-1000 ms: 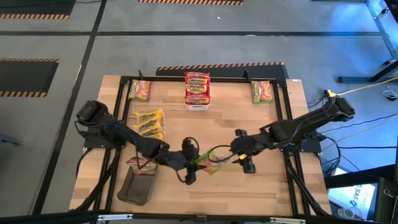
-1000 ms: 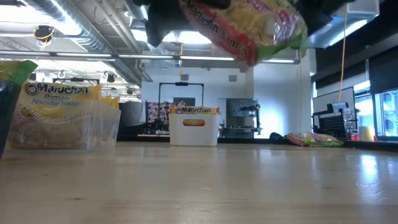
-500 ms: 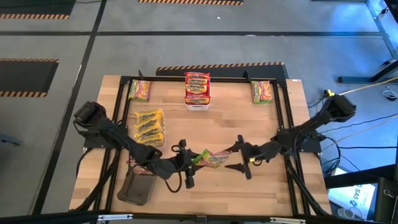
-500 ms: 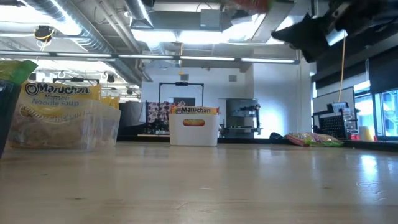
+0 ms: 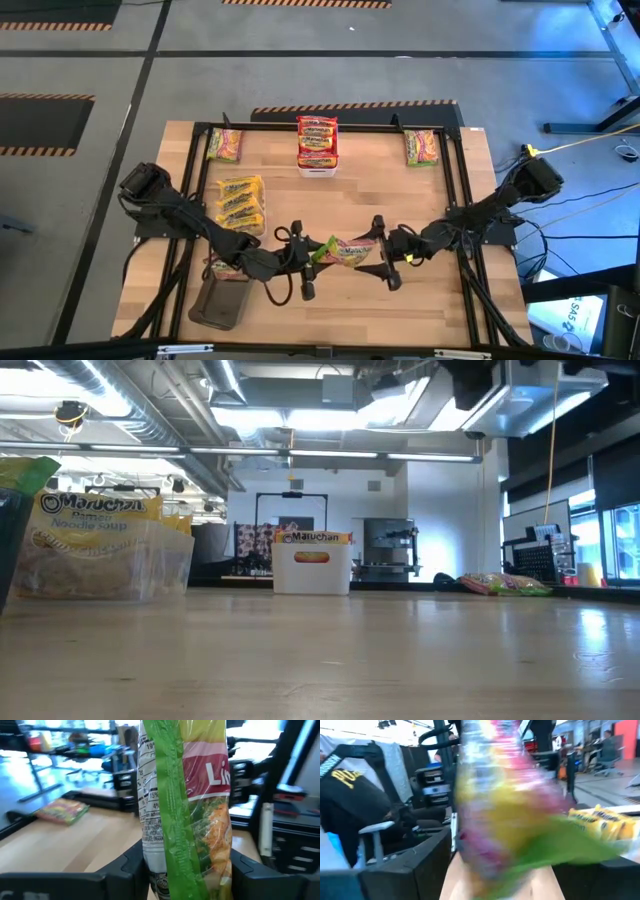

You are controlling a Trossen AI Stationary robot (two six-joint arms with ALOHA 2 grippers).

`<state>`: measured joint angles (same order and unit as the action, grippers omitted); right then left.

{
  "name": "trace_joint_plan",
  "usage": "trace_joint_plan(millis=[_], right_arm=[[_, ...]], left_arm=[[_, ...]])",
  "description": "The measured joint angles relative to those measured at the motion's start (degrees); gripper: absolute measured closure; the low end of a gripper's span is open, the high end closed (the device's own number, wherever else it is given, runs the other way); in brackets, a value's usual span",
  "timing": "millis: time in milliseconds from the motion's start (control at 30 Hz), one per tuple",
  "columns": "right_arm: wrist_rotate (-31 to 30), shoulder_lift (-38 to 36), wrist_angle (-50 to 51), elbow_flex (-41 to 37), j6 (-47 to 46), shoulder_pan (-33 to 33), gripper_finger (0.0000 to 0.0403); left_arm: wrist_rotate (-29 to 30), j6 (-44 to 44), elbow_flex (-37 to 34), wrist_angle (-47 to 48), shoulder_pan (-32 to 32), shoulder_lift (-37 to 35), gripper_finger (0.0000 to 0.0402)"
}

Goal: Sort Maruchan noodles
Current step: Put the green noodle pack into the black bin

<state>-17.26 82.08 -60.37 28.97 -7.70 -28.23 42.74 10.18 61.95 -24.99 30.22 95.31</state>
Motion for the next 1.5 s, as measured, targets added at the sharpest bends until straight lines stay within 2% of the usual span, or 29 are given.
trace_joint_plan(millis=[133,200,300,500,633,867,1033,1167,1300,1400,1500], right_arm=[[0.3,0.6,0.0,1.6,2.0,0.7,0.0114],[0.4,0.6,0.0,1.9,2.8,0.6,0.0129],[0.4,0.6,-0.1,2.0,3.8,0.6,0.0174],[-1.1,0.6,0.3,2.0,5.2,0.6,0.0294],[-1.2,0.6,0.7,2.0,7.4,0.5,0.0344],[-2.9,0.6,8.5,2.0,7.9,0.6,0.0346],[-4.3,0.6,18.6,1.9,5.1,2.0,0.0354],[-3.7,1.1,21.7,1.9,3.6,3.4,0.0349],[0.3,2.4,21.1,1.9,3.5,4.5,0.0348],[1.2,3.2,21.3,1.9,3.4,4.7,0.0352],[1.3,3.7,21.1,1.9,3.5,4.7,0.0352]], left_arm=[[-1.8,-2.9,0.0,-2.8,0.0,0.0,0.0254],[-1.9,-3.1,0.0,-3.1,0.0,0.0,0.0254],[-1.9,-3.2,0.0,-3.1,0.1,0.0,0.0253],[0.0,-2.7,0.0,-2.9,0.1,0.0,0.0252],[-0.2,-1.1,0.0,0.2,0.5,-1.4,0.0234],[-0.8,9.9,0.0,17.6,2.2,-10.4,0.0157],[-5.6,12.2,0.0,20.1,0.2,-14.8,0.0112],[-14.6,12.0,0.5,21.4,-4.9,-15.0,0.0101],[-22.2,12.5,3.5,25.1,-10.1,-13.1,0.0100],[-27.0,12.6,8.7,30.7,-13.0,-9.9,0.0100],[-29.9,12.4,16.3,41.5,-15.1,-5.8,0.0100]])
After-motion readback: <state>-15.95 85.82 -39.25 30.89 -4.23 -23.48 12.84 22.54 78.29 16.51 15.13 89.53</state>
